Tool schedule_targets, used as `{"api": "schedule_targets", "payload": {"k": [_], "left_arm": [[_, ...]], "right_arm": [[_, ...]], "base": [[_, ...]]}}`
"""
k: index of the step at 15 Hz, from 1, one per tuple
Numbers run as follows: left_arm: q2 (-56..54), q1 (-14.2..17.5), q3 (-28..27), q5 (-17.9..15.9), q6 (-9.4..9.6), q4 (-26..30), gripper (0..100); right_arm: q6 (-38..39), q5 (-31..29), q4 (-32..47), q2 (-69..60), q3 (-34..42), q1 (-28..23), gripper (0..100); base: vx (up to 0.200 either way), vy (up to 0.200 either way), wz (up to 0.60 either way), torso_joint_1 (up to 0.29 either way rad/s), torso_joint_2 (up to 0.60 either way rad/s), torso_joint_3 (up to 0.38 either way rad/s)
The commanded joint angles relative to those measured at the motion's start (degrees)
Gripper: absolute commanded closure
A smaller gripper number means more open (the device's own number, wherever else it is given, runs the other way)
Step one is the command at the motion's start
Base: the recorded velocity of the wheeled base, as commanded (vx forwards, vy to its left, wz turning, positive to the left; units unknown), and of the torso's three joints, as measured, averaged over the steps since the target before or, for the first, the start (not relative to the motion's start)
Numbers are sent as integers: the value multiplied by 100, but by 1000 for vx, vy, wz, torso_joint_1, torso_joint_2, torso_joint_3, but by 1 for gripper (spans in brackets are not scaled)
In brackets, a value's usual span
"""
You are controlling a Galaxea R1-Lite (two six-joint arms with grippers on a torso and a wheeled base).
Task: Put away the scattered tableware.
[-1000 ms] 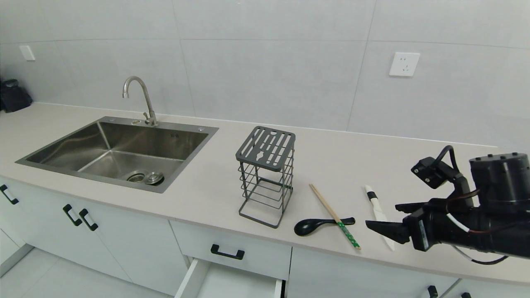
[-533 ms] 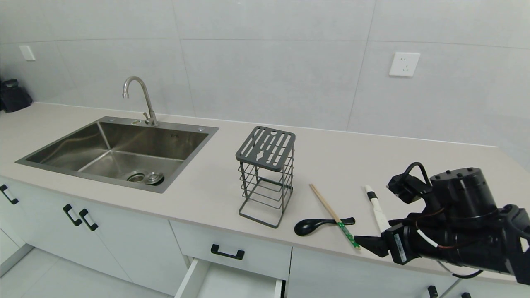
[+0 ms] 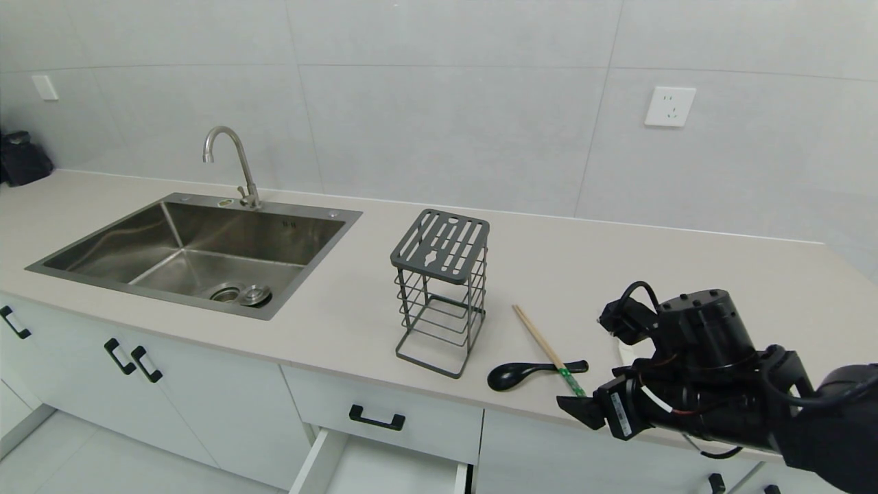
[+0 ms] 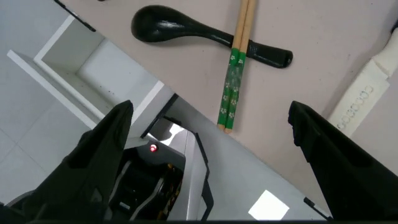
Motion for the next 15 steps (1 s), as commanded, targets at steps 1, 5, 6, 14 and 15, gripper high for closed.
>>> {"api": "schedule_targets", "payload": {"k": [1,5,6,14,15], "left_arm": [[7,0,0,-1,6,-1,0],[7,0,0,-1,-3,-1,0],[7,0,0,-1,-3,-1,0],[7,0,0,-1,-3,-1,0],[7,0,0,-1,-3,-1,0]], "right_arm": [[15,-139,-25,405,-23,17,0],[59,-218,-122,757,-199,70,0],[191,-455,-148,959,-234,114,0],[384,-499,-210,1302,-481,167,0],[384,-525,-210,1337,-524,167,0]], "base": [[0,0,0,0,0,0],[0,0,0,0,0,0],[0,0,0,0,0,0],[0,0,0,0,0,0],[0,0,0,0,0,0]]}}
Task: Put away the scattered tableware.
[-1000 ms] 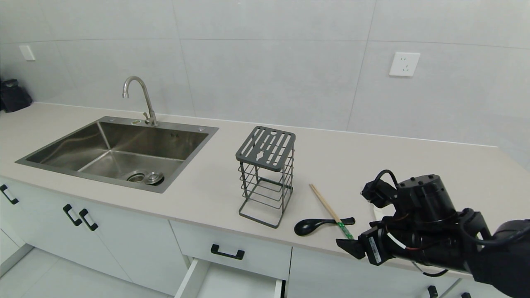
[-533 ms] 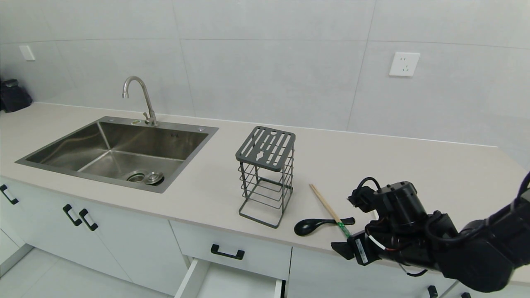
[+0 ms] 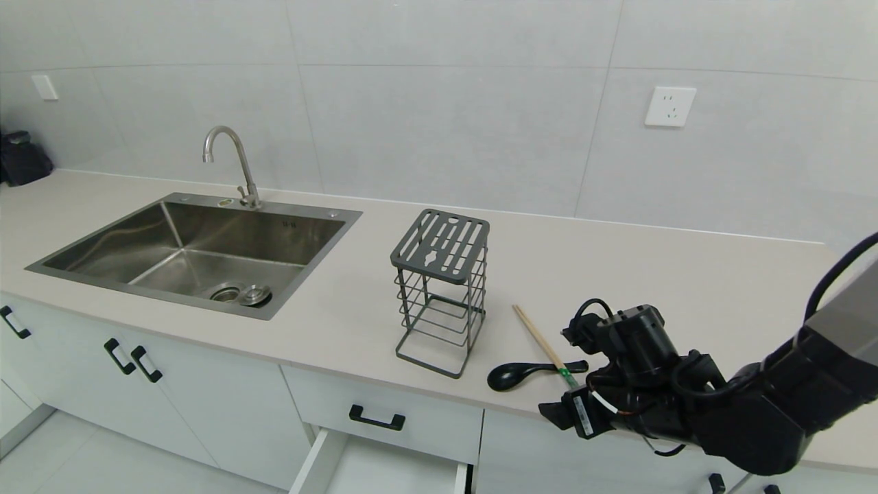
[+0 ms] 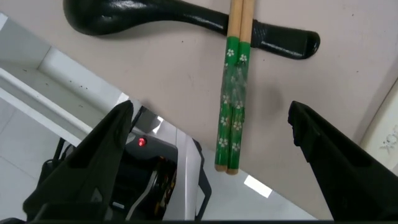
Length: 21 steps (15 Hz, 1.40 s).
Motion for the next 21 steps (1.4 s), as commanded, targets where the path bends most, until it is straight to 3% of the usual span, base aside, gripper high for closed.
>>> {"api": "schedule_targets", "payload": {"k": [1,4,5,15,21], "left_arm": [[7,0,0,-1,-3,-1,0],[7,0,0,-1,6,-1,0],[7,0,0,-1,-3,-1,0],[7,0,0,-1,6,-1,0],[7,0,0,-1,-3,-1,0]], "right_arm": [[-1,-13,1,78,-86,3,0],[8,-13,1,166,-112,47,0],[8,-21,1,166,-112,56,100],[245,-223,10,-502,37,-120,100],[201,-180,1,-1952,1004,-93,100]], "base": [[0,0,0,0,0,0],[0,0,0,0,0,0],[0,0,0,0,0,0],[0,0,0,0,0,0],[0,0,0,0,0,0]]}}
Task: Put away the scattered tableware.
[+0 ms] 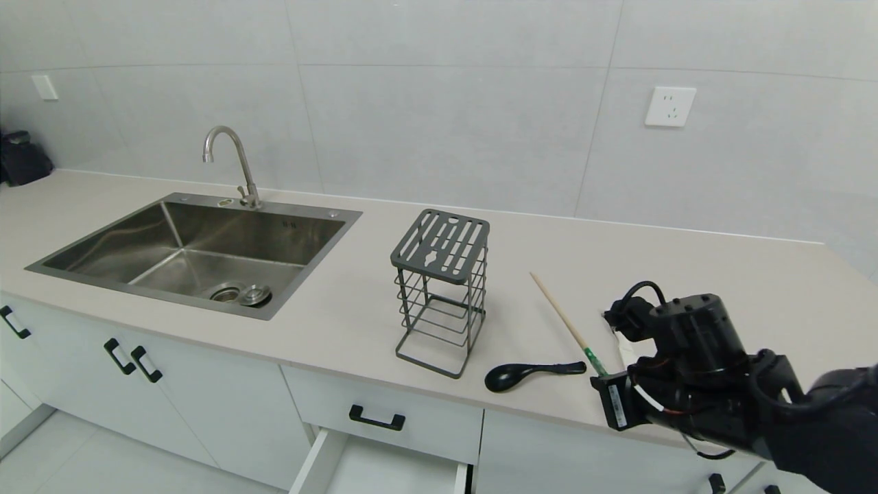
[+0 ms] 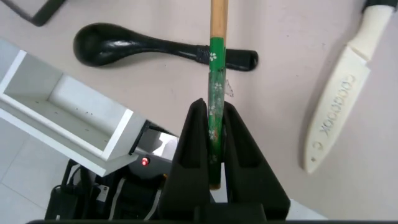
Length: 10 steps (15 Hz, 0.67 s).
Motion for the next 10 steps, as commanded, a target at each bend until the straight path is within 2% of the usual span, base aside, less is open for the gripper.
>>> {"api": "schedule_targets", "payload": {"k": [1,5,7,8,10], "left_arm": [[7,0,0,-1,-5,-1,0],[7,0,0,-1,-5,-1,0],[7,0,0,-1,4,-1,0],[7,0,0,-1,-5,-1,0],[7,0,0,-1,4,-1,0]], "right_arm": [[-21,58,-63,-909,518,55,100],[-47,401,-871,-1603,1028,337,100],[-346,831,-1398,-1919,1256,328,100],[-864,1587,-1961,-2201,1608,152,100],[-1717,2712,-2251,-2552,1986,-94,100]], "base": [[0,0,0,0,0,0],[0,0,0,0,0,0],[0,0,0,0,0,0],[0,0,0,0,0,0],[0,0,0,0,0,0]]}}
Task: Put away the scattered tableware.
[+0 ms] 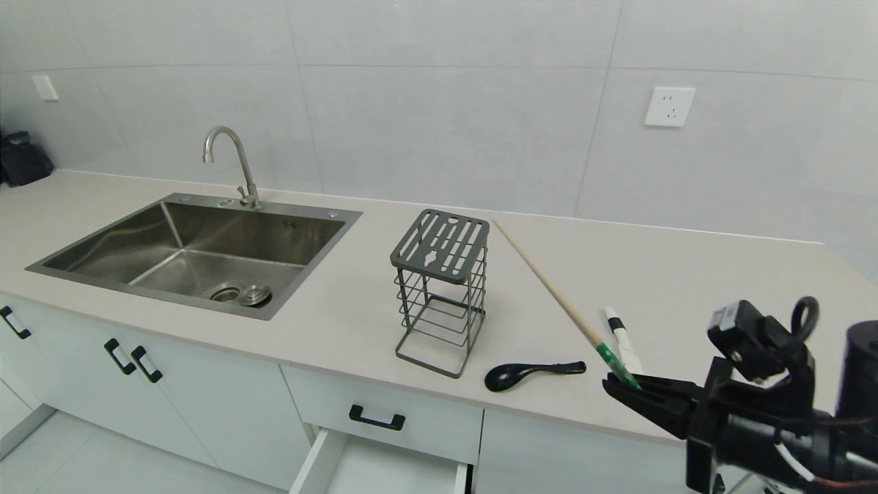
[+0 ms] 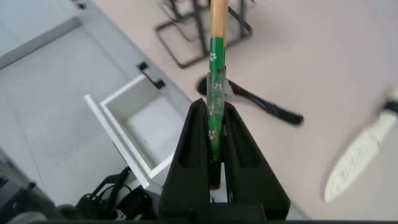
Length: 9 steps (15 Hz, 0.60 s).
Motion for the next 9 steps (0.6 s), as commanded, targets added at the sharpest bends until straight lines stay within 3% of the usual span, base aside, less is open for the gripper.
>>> {"api": "schedule_targets", "payload": {"k": [1,5,9], "left_arm": [[7,0,0,-1,-5,-1,0],[7,0,0,-1,-5,-1,0],[7,0,0,-1,-5,-1,0]], "right_arm": [[-635,581,-25,-673,333,-216,100],[-890,519,898,-717,-247,539,100],[-916,-61,1760,-251,-651,1137,100]], "base": [[0,0,0,0,0,0],[0,0,0,0,0,0],[0,0,0,0,0,0]]}}
